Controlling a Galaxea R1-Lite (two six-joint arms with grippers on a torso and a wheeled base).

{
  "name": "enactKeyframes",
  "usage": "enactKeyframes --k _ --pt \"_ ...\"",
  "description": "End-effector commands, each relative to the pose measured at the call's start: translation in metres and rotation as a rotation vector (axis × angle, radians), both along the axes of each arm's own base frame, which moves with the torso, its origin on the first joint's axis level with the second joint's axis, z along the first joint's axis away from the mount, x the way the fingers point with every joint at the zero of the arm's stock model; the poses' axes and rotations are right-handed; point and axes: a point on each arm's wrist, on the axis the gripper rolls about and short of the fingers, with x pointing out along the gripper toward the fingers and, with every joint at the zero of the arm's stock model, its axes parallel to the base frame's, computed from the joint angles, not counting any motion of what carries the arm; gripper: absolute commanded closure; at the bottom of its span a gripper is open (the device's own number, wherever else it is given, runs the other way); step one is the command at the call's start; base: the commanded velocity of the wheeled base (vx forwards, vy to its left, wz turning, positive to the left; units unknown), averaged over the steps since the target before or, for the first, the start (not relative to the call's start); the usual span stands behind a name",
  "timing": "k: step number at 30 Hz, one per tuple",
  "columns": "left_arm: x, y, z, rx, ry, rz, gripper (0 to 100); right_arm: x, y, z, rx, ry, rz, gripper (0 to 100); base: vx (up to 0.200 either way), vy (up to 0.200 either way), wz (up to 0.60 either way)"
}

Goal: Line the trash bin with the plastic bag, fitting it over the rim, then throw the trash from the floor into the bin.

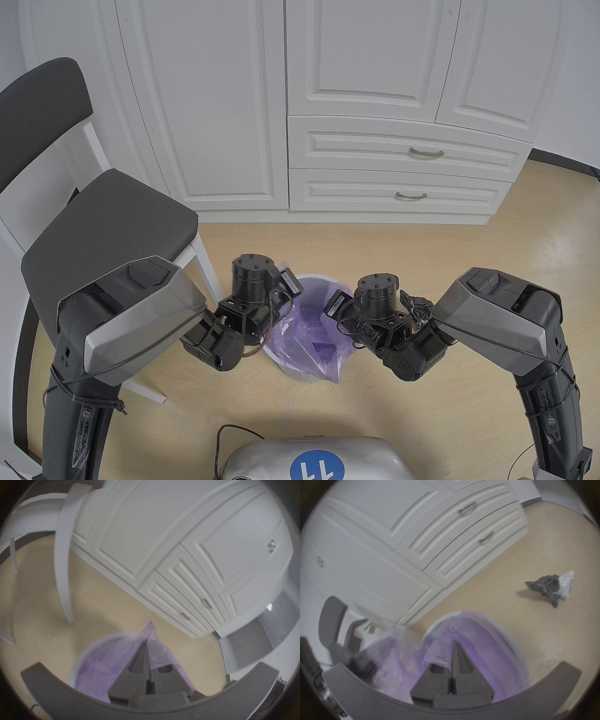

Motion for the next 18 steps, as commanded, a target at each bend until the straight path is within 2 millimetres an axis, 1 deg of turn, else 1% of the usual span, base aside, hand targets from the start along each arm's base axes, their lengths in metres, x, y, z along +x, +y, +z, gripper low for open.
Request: enactKeyframes --k 1,4,7,9,11,12,13,14,15,16,18 --pt "0.009 0.006 -0.007 0.001 0.004 0.023 100 0.008 -0.013 0.007 -0.007 -0.020 -0.032 100 0.000 0.000 0.00" --pt "0.015 0.011 -0.012 -0.003 0.006 0.039 100 0.011 -0.018 0.010 -0.019 -0.031 -0.044 100 0.000 0.000 0.00" --pt "0.019 0.021 -0.015 0.018 0.013 0.067 100 0.017 -0.031 0.011 -0.069 -0.048 -0.061 100 0.000 0.000 0.00" --pt "0.019 0.026 -0.013 0.032 0.017 0.073 100 0.022 -0.040 0.014 -0.104 -0.061 -0.074 100 0.000 0.000 0.00" --pt "0.016 0.034 -0.008 0.068 0.023 0.068 100 0.024 -0.050 0.018 -0.143 -0.071 -0.079 100 0.000 0.000 0.00" --pt "0.015 0.035 -0.007 0.075 0.022 0.068 100 0.024 -0.052 0.018 -0.149 -0.071 -0.081 100 0.000 0.000 0.00" --pt "0.009 0.040 0.000 0.128 0.019 0.053 100 0.025 -0.062 0.020 -0.201 -0.075 -0.085 100 0.000 0.000 0.00" --pt "0.005 0.044 0.002 0.162 0.021 0.043 100 0.024 -0.069 0.022 -0.232 -0.078 -0.088 100 0.000 0.000 0.00" --pt "0.005 0.044 0.002 0.162 0.021 0.043 100 0.024 -0.069 0.022 -0.232 -0.078 -0.088 100 0.000 0.000 0.00" --pt "-0.003 0.050 0.004 0.227 0.023 0.012 100 0.020 -0.079 0.028 -0.288 -0.071 -0.076 100 0.000 0.000 0.00" --pt "-0.010 0.057 0.008 0.291 0.020 -0.015 100 0.013 -0.087 0.032 -0.331 -0.065 -0.038 100 0.000 0.000 0.00"
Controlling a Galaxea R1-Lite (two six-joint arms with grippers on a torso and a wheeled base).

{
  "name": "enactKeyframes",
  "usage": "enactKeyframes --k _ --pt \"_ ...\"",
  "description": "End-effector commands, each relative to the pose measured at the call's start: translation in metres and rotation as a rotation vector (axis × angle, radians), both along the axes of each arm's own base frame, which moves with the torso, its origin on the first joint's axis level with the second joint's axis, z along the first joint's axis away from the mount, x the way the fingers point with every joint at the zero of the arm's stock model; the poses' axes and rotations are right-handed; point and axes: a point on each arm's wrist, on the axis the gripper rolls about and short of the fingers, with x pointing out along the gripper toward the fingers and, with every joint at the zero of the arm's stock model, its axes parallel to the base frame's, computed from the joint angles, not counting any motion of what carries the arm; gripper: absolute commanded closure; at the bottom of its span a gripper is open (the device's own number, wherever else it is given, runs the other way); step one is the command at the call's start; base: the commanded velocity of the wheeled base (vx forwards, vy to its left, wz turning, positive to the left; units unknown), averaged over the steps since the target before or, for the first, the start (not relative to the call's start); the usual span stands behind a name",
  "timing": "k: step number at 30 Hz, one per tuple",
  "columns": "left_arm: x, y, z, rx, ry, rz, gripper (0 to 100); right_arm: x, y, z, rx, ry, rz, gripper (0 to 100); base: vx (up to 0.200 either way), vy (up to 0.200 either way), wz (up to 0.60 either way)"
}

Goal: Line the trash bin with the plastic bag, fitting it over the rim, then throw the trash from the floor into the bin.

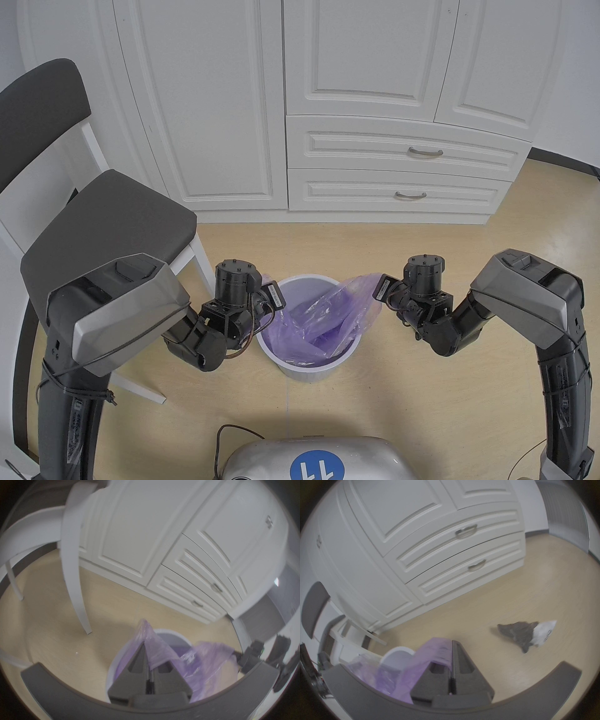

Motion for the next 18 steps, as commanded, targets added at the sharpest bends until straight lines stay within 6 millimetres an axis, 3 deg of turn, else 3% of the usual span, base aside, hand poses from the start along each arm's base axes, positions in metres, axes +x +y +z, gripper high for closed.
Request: enactKeyframes --k 1,10,18 --pt "-0.018 0.024 0.019 0.112 0.000 -0.040 100 -0.017 -0.024 0.019 -0.089 0.017 0.053 100 0.000 0.000 0.00" --pt "-0.039 0.055 0.025 0.346 -0.006 -0.087 100 -0.063 -0.049 0.022 -0.352 0.171 0.226 100 0.000 0.000 0.00" --pt "-0.052 0.081 0.021 0.482 0.022 -0.124 100 -0.083 -0.067 0.011 -0.521 0.215 0.307 100 0.000 0.000 0.00"
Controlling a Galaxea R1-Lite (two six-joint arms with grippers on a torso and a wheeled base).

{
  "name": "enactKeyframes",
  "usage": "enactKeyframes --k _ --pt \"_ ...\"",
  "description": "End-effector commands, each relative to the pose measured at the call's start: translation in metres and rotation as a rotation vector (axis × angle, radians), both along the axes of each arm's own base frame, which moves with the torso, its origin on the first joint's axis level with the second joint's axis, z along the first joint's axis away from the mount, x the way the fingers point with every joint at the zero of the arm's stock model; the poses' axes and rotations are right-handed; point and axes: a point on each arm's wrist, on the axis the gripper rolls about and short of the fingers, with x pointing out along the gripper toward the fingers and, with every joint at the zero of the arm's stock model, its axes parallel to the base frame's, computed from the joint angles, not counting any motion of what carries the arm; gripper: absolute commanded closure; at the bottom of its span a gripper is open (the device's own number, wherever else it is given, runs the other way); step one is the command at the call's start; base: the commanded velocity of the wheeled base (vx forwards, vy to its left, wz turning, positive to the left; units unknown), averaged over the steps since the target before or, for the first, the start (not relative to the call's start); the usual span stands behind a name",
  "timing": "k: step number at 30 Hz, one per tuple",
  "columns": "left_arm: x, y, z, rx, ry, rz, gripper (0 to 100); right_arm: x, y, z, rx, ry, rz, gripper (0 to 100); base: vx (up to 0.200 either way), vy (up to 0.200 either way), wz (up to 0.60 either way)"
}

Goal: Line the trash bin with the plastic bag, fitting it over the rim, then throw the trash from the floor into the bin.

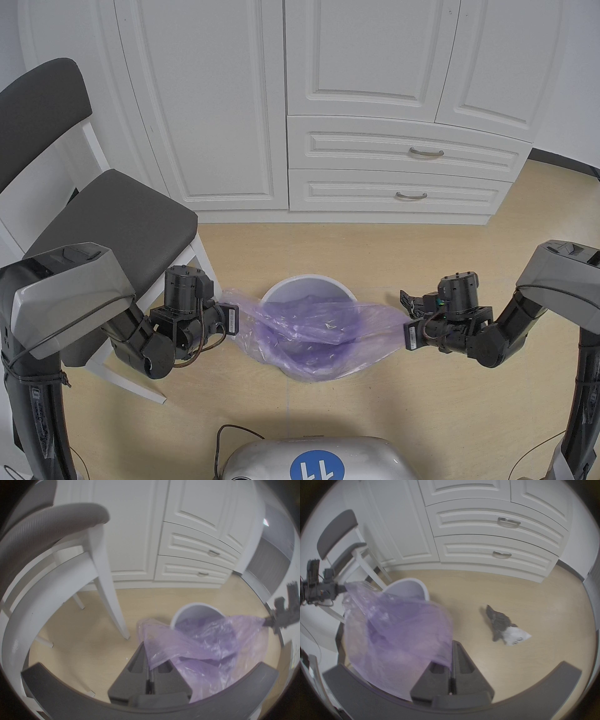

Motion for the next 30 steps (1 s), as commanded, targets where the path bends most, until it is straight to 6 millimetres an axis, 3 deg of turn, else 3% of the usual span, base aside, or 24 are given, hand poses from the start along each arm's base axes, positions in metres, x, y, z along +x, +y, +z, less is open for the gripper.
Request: enactKeyframes --k 1,6,22,30 --pt "-0.011 0.023 0.008 0.042 0.014 -0.020 100 -0.016 -0.016 0.006 -0.060 0.013 0.029 100 0.000 0.000 0.00" --pt "-0.020 0.037 0.006 0.094 0.040 -0.069 100 -0.026 -0.026 0.008 -0.100 0.022 0.081 100 0.000 0.000 0.00" --pt "-0.038 0.052 0.002 0.164 0.077 -0.162 100 -0.056 -0.031 0.009 -0.235 0.042 0.205 100 0.000 0.000 0.00" --pt "-0.044 0.055 0.006 0.145 0.076 -0.208 100 -0.074 -0.034 0.028 -0.288 0.078 0.254 100 0.000 0.000 0.00"
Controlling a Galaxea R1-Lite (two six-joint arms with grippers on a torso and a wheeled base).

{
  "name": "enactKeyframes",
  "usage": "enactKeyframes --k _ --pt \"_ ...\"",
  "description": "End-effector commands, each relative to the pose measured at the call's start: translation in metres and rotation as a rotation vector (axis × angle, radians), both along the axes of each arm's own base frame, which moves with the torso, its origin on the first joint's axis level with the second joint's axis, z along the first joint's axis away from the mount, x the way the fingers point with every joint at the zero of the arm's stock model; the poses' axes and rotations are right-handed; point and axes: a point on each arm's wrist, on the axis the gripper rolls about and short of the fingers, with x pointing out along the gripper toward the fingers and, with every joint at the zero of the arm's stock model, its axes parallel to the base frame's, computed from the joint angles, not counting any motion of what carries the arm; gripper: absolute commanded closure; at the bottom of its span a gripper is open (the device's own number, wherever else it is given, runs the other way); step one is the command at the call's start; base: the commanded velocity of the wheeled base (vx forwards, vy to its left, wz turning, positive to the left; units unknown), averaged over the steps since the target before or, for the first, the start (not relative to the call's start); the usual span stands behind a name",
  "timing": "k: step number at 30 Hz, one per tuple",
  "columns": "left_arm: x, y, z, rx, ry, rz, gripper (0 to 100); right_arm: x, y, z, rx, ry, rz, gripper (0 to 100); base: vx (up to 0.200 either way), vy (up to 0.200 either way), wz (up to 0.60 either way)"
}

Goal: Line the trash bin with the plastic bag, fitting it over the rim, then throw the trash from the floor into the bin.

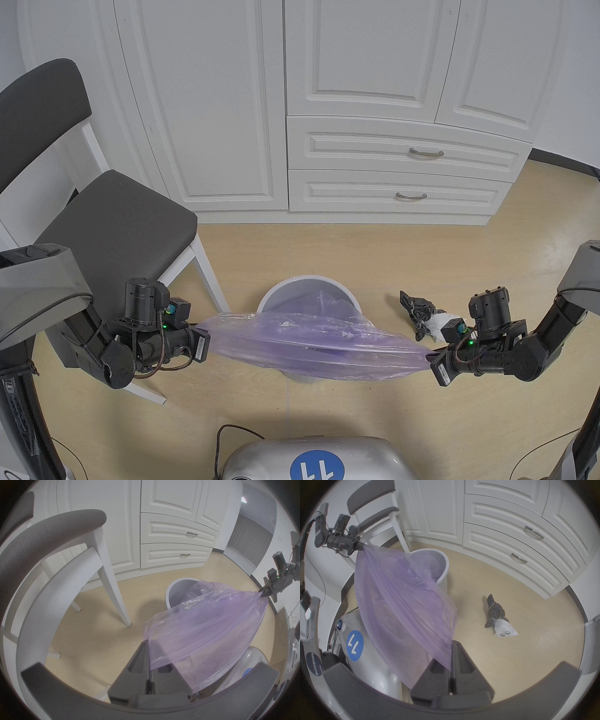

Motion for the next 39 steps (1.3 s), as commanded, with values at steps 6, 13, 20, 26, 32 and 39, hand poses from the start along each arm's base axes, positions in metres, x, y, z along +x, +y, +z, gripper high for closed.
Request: enactKeyframes --k 6,13,20,26,32,39 --pt "-0.004 0.003 -0.002 0.010 0.027 -0.035 100 -0.005 -0.001 0.005 -0.043 0.035 0.033 100 0.000 0.000 0.00" --pt "0.010 -0.002 -0.035 0.026 0.089 -0.027 100 0.009 0.010 -0.025 -0.061 0.100 0.037 100 0.000 0.000 0.00" --pt "0.026 -0.003 -0.049 0.026 0.092 0.017 100 0.021 0.024 -0.041 0.009 0.054 -0.002 100 0.000 0.000 0.00" --pt "0.042 -0.016 -0.061 -0.028 0.046 0.123 100 0.030 0.033 -0.065 0.057 -0.002 -0.037 100 0.000 0.000 0.00" --pt "0.055 -0.033 -0.059 -0.139 -0.086 0.121 100 0.027 0.040 -0.079 0.050 0.014 -0.015 100 0.000 0.000 0.00" --pt "0.056 -0.044 -0.058 -0.225 -0.150 0.126 100 0.023 0.054 -0.096 0.060 -0.006 0.025 100 0.000 0.000 0.00"
